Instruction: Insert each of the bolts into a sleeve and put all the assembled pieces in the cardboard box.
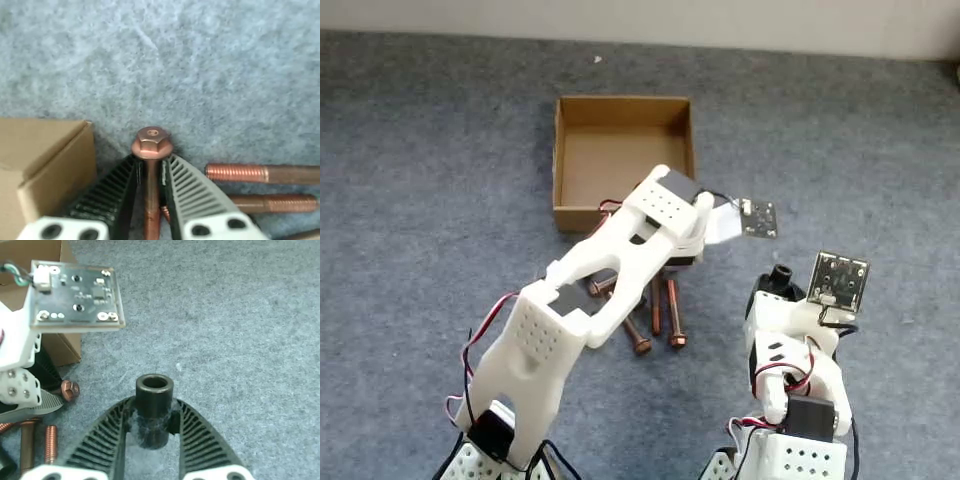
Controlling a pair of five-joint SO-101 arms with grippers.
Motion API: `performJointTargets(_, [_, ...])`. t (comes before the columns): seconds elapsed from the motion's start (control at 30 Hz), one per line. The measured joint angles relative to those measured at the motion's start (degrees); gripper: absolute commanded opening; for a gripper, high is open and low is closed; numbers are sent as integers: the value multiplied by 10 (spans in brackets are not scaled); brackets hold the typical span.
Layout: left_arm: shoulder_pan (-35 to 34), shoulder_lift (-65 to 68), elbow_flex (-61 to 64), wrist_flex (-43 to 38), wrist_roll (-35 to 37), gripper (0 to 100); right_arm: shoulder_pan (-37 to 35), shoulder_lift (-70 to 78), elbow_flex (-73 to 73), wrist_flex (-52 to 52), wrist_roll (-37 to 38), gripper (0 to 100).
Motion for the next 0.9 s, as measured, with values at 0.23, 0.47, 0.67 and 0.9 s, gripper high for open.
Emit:
performJointTargets(0.23, [-4,-77,3,29,84,5,0,0,0,0,0,5])
performJointTargets(0.47, [-2,-235,3,72,225,5,0,0,0,0,0,5])
performJointTargets(0.67, [-12,-377,6,128,319,5,0,0,0,0,0,5])
performJointTargets(0.9, [-23,-574,113,126,390,5,-57,0,-21,0,0,5])
